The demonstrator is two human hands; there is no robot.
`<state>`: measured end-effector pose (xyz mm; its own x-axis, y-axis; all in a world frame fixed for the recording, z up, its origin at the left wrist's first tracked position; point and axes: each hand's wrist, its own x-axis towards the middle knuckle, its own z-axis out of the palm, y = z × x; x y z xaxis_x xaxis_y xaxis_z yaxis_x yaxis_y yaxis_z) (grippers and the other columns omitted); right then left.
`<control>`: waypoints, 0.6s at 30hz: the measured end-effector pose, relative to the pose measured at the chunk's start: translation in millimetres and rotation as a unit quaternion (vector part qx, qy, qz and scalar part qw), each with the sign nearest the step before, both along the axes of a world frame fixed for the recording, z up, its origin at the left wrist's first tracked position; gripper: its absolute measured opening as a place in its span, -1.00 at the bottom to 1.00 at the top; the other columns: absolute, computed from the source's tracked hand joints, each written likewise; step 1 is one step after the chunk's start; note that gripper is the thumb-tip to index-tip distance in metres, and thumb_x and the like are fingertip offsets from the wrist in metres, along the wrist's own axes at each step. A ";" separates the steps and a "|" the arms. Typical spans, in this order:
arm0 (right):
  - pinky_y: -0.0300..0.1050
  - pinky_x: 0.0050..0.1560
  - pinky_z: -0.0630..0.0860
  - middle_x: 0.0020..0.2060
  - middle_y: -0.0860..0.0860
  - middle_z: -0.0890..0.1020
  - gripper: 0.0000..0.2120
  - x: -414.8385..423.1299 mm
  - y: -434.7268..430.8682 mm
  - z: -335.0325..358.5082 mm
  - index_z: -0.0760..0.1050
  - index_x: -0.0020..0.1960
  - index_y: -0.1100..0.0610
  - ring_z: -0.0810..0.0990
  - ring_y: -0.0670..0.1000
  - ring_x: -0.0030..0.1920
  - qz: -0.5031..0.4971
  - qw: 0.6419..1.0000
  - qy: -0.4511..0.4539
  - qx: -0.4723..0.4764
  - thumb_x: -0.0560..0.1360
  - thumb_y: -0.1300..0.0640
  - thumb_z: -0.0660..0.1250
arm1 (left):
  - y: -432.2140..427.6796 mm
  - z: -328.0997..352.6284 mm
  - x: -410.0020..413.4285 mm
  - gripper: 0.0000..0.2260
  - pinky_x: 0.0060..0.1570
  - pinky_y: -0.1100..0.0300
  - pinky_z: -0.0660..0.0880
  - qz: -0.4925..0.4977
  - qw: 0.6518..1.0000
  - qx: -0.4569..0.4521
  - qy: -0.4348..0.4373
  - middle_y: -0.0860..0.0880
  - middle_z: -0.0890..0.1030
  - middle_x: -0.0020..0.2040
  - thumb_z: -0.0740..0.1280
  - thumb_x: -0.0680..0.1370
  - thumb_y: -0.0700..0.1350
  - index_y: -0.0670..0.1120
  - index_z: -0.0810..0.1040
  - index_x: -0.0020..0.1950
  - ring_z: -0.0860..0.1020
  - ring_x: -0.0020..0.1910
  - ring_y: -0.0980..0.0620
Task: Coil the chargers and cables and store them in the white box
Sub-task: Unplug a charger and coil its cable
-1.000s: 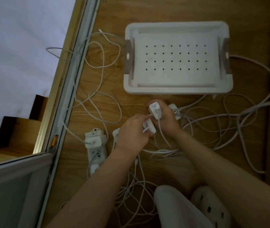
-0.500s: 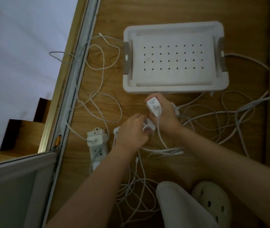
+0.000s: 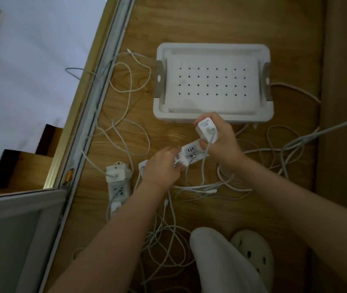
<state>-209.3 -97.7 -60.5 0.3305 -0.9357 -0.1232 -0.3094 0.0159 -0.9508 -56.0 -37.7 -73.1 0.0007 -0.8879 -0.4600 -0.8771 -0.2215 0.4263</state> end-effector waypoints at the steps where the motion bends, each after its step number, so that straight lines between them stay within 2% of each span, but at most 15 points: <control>1: -0.41 -0.24 0.39 -0.17 -0.10 0.48 -0.60 0.9 -1.4 6.9 0.43 0.01 0.22 0.46 -0.27 -0.21 0.000 1.000 0.002 -0.008 0.27 0.56 0.22 | 0.8 2.0 0.3 -0.50 0.18 0.05 0.40 0.005 1.000 0.006 0.010 -0.04 0.47 0.29 0.36 0.51 -0.05 -0.03 0.35 0.43 0.43 0.27 -0.06; 4: -0.42 -0.20 0.38 -0.14 -0.09 0.49 -0.64 6.1 -3.8 33.8 0.44 0.02 0.29 0.48 -0.25 -0.17 -0.003 0.999 -0.004 -0.047 0.29 0.57 0.23 | 5.5 10.6 3.0 -0.54 0.21 0.00 0.37 -0.014 0.997 0.073 0.021 -0.08 0.42 0.33 0.25 0.57 -0.06 -0.04 0.28 0.46 0.36 0.32 -0.11; 5: -0.41 -0.14 0.41 -0.11 -0.07 0.51 -0.64 8.6 -2.3 46.0 0.44 0.03 0.29 0.49 -0.24 -0.11 -0.001 0.998 -0.007 -0.062 0.30 0.57 0.24 | 7.8 17.2 4.1 -0.59 0.19 -0.01 0.38 -0.028 0.996 0.083 0.015 -0.10 0.44 0.30 0.22 0.58 -0.04 -0.07 0.33 0.43 0.37 0.30 -0.14; 7: -0.38 0.07 0.43 0.02 0.02 0.56 -0.63 13.0 -0.9 65.6 0.44 0.06 0.25 0.51 -0.15 0.13 0.016 0.996 -0.012 -0.086 0.33 0.54 0.29 | 8.5 33.1 3.8 -0.72 0.08 -0.01 0.44 -0.009 0.998 0.055 0.025 -0.15 0.54 0.13 0.18 0.60 -0.05 -0.15 0.51 0.21 0.47 0.16 -0.15; 9: -0.35 0.24 0.38 0.14 0.05 0.55 -0.62 18.0 1.2 86.1 0.44 0.08 0.17 0.43 -0.08 0.30 0.045 0.994 -0.005 -0.104 0.36 0.50 0.33 | 7.6 62.3 2.1 -0.73 -0.07 0.06 0.43 0.068 0.994 0.024 0.082 -0.14 0.59 -0.09 0.14 0.62 -0.08 -0.21 0.57 0.00 0.53 -0.08 -0.07; 10: -0.34 0.27 0.36 0.17 0.04 0.54 -0.62 21.0 3.5 97.4 0.44 0.08 0.15 0.40 -0.09 0.32 0.058 0.992 0.002 -0.114 0.37 0.49 0.34 | 6.4 82.4 1.9 -0.71 -0.15 0.12 0.40 0.117 0.985 0.021 0.129 -0.12 0.58 -0.17 0.12 0.63 -0.08 -0.21 0.57 -0.04 0.51 -0.18 -0.03; 12: -0.33 0.29 0.35 0.20 0.05 0.53 -0.64 28.9 9.3 121.9 0.46 0.10 0.16 0.39 -0.12 0.31 0.080 0.987 0.021 -0.141 0.37 0.45 0.37 | 4.0 128.0 3.2 -0.68 -0.25 0.19 0.37 0.209 0.950 0.012 0.232 -0.06 0.57 -0.21 0.07 0.65 -0.06 -0.18 0.57 0.00 0.51 -0.25 0.03; 14: -0.36 0.26 0.36 0.22 0.08 0.54 -0.64 38.6 17.0 147.0 0.48 0.14 0.20 0.41 -0.11 0.27 0.093 0.979 0.049 -0.172 0.38 0.40 0.40 | 3.4 172.0 6.6 -0.64 -0.33 0.25 0.36 0.258 0.922 -0.001 0.290 0.00 0.56 -0.26 0.04 0.65 -0.01 -0.13 0.56 -0.08 0.50 -0.31 0.10; 16: -0.43 0.20 0.34 0.22 0.11 0.54 -0.59 46.1 24.7 173.2 0.47 0.19 0.21 0.46 -0.05 0.23 0.109 0.973 0.064 -0.193 0.38 0.39 0.40 | 7.8 208.8 10.9 -0.63 -0.34 0.27 0.37 0.279 0.905 -0.014 0.320 0.01 0.58 -0.27 0.02 0.66 -0.02 -0.09 0.54 -0.17 0.49 -0.35 0.11; 18: -0.53 0.23 0.23 0.25 0.14 0.52 -0.53 50.7 33.0 201.0 0.45 0.24 0.22 0.46 0.02 0.26 0.134 0.959 0.084 -0.235 0.36 0.44 0.39 | 19.1 240.6 15.6 -0.66 -0.26 0.23 0.37 0.284 0.892 -0.029 0.349 -0.03 0.58 -0.20 0.02 0.66 -0.05 -0.14 0.55 -0.05 0.48 -0.28 0.05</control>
